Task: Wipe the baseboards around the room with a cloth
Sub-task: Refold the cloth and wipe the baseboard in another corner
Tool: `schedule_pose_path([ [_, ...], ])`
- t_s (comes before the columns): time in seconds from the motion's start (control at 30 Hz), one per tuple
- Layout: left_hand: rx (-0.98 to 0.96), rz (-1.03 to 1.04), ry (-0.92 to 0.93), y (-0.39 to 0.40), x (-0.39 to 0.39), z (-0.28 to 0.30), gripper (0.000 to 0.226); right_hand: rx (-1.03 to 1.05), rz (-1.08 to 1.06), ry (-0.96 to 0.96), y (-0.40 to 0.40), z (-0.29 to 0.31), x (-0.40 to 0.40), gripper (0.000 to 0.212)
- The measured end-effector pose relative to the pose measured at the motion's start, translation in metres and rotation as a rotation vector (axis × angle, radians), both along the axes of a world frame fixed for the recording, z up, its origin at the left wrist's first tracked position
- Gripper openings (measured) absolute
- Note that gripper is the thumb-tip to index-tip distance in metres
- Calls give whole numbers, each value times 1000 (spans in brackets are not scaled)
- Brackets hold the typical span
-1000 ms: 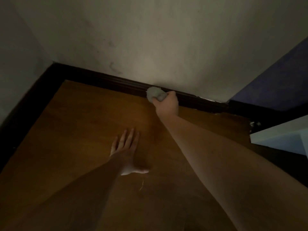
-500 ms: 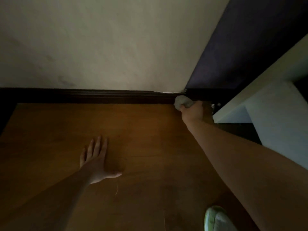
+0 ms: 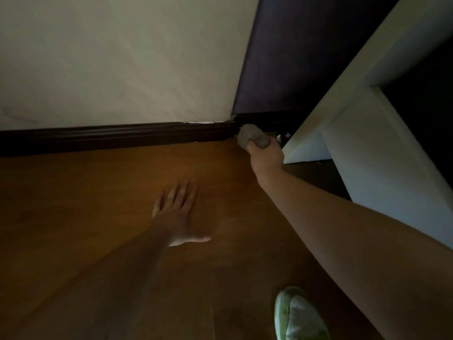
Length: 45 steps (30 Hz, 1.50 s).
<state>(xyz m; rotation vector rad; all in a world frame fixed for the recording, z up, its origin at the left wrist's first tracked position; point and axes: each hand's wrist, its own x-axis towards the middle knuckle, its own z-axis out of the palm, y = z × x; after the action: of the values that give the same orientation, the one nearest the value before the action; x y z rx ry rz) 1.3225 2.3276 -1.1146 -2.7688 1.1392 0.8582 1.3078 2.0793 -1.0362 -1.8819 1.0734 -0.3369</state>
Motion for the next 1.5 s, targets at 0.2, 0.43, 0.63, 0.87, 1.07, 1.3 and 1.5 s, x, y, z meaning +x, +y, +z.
schedule_pose_path([
  [0.2,53,30,74,-4,4,3,140,-16,-110,8,-25,-8,17,46],
  [0.43,58,46,85,-3,3,3,138,-133,-168,55,-39,-18,44,50],
  [0.63,37,52,113,-2,3,4,138,-197,-138,36,-25,-24,63,51],
  [0.87,60,44,114,-3,2,6,138,-167,142,-42,-15,-26,55,50],
  [1.07,61,47,108,-4,3,7,136,-143,74,-15,-31,-42,25,52],
  [1.3,44,47,93,-1,3,0,139,-110,-134,218,-36,-45,52,62],
  [1.5,51,45,90,-1,3,1,138,-132,-131,277,-30,-43,59,57],
])
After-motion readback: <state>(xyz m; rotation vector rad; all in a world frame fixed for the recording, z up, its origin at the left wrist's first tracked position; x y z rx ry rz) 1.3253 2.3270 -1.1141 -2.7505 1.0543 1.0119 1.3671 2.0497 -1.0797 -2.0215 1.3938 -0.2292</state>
